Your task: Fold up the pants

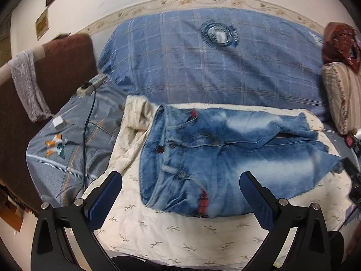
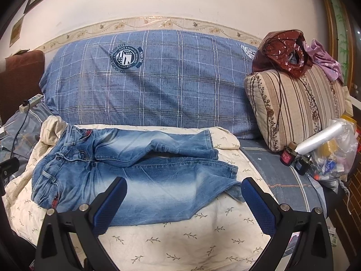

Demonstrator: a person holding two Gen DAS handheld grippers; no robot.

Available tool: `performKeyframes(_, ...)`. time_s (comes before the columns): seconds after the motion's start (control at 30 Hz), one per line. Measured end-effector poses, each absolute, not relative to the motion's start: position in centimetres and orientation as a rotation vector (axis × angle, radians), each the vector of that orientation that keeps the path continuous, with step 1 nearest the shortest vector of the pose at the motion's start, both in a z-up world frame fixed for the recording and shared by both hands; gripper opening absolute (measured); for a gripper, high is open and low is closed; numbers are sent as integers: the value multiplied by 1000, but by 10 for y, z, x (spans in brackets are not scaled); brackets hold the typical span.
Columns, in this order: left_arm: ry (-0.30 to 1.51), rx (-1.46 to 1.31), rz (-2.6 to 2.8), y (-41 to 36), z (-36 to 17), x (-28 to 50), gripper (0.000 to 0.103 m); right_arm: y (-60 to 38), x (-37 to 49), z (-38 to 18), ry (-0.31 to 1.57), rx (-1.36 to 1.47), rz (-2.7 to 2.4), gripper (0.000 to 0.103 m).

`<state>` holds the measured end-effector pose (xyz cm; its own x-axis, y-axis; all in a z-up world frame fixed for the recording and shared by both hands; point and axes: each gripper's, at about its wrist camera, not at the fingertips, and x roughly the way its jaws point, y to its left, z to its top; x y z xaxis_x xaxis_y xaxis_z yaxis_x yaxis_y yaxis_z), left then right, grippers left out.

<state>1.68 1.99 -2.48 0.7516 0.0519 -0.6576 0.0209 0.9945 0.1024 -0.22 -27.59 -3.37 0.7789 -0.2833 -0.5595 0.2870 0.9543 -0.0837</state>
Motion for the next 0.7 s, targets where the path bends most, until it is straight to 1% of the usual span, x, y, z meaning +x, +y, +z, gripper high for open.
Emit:
performKeyframes(0.3,837,48,203,82,-74,47,103,-355,5,-72,714,188,-397,102)
performKeyframes(0.53,935,16,203,85,-107,58,103,-393,12,-98,769,248,-420,102)
performKeyframes(0.7,978,-39,130,81,-126,69,103,-418,29,-123,826,370,-351,102)
